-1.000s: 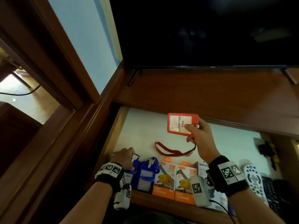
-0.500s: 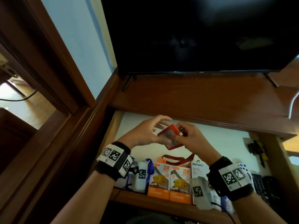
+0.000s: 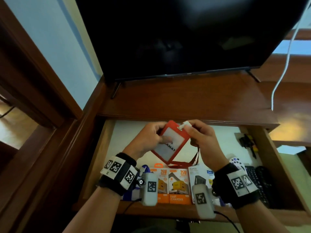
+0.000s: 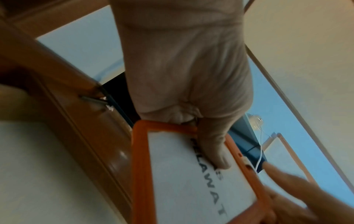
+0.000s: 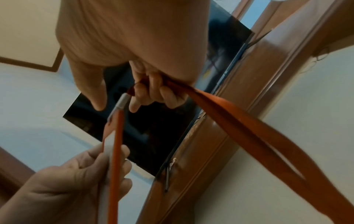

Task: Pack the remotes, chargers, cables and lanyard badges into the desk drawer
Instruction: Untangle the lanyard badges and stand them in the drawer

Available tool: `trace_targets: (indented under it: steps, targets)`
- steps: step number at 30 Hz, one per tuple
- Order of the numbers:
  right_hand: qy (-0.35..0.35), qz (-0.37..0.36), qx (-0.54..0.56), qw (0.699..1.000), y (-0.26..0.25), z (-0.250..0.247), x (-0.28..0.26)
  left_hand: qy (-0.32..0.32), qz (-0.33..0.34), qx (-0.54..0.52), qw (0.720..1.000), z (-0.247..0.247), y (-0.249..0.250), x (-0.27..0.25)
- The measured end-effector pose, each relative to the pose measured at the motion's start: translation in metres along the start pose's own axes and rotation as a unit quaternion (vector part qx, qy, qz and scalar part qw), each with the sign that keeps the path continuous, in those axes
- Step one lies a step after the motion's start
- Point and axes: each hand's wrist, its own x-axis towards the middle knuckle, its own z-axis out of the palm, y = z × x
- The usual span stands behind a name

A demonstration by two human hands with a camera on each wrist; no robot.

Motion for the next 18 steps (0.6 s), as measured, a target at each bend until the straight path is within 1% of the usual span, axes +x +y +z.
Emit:
trace_targets:
  steps: [2,5,7,9,11,13,15,18]
  targets:
    - [0.018,0.01,0.024,0.999,0.001,0.006,-0.004,0.032,0.015,-0.049,0.998,0.008,-0.001,0.0]
    - [0.028,0.006,0.017,0.999,0.003,0.016,-0.011,0.084,0.034,-0.121,0.989,0.02,0.0,0.001]
    - [0.034,0.013,0.002,0.999,0.007,0.022,-0.015,0.114,0.043,-0.143,0.982,0.026,0.002,0.0]
    - [0.036,0.021,-0.017,0.999,0.01,0.024,-0.018,0.129,0.036,-0.147,0.98,0.027,0.002,0.0]
    - [0.026,0.02,-0.019,0.999,0.01,0.024,-0.021,0.117,0.008,-0.154,0.981,0.024,0.001,-0.002]
    - [0.003,0.019,-0.027,0.999,0.009,0.021,-0.024,0.082,-0.019,-0.157,0.984,0.014,0.003,-0.005]
    - [-0.034,0.032,-0.042,0.998,0.007,0.018,-0.026,0.025,-0.027,-0.147,0.988,0.0,0.008,-0.01]
    - [-0.087,0.068,-0.04,0.993,0.004,0.016,-0.029,-0.062,-0.039,-0.171,0.982,-0.02,0.019,-0.021]
